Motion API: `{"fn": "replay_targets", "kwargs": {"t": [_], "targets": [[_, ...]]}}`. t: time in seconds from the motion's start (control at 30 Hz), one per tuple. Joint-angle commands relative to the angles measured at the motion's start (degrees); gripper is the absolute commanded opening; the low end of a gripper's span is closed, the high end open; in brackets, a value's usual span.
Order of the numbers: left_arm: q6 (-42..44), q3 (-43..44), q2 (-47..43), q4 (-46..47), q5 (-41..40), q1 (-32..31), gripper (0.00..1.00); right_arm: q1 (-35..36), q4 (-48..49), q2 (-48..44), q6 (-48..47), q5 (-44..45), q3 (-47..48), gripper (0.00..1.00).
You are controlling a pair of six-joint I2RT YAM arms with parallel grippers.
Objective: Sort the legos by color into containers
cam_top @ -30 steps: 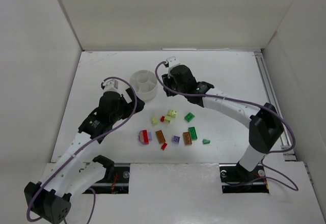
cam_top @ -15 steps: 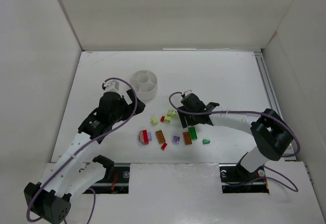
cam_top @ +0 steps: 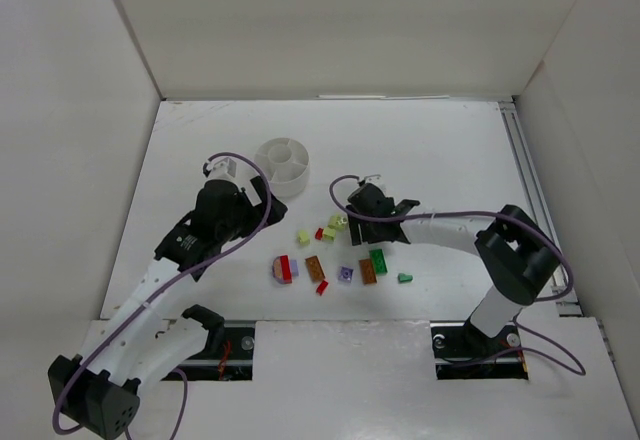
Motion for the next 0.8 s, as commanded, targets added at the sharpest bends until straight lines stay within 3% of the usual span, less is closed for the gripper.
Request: {"fn": "replay_targets", "kwargs": {"t": [0.0,0.17,0.23,0.37,0.5,0.63,0.77], "targets": [[0.3,1.1,-1.9,1.1,0.2,-0.3,1.0,0.4,0.0,2.1,6.4,1.0,1.5,0.77],[0.3,1.1,-1.9,1.1,0.2,-0.3,1.0,0.4,-4.6,5.0,14.1,2.4,2.8,0.71],[0.3,1.1,-1.9,1.1,0.2,-0.3,1.0,0.4,-6.4,5.8,14.7,4.0,3.4,0.55],[0.3,1.1,-1.4,0.5,0.2,-0.3,1.0,1.8,-9.9,6.4,15.3,5.7,5.0,0.35],[0.3,1.6,-1.9,0.5,-0.9,-0.3,1.0,3.3,-9.9,3.3,8.9,7.5,11.5,0.26],[0.3,1.6,-2.5,-0.1,-1.9,-0.3,1.0,3.8,-0.8,1.9,-5.8,4.7,17.5,0.24],[0.3,2.1,-2.5,-1.2,-2.5,-0.3,1.0,3.8,4.1,3.8,-14.5,-0.2,24.1,0.22]]}}
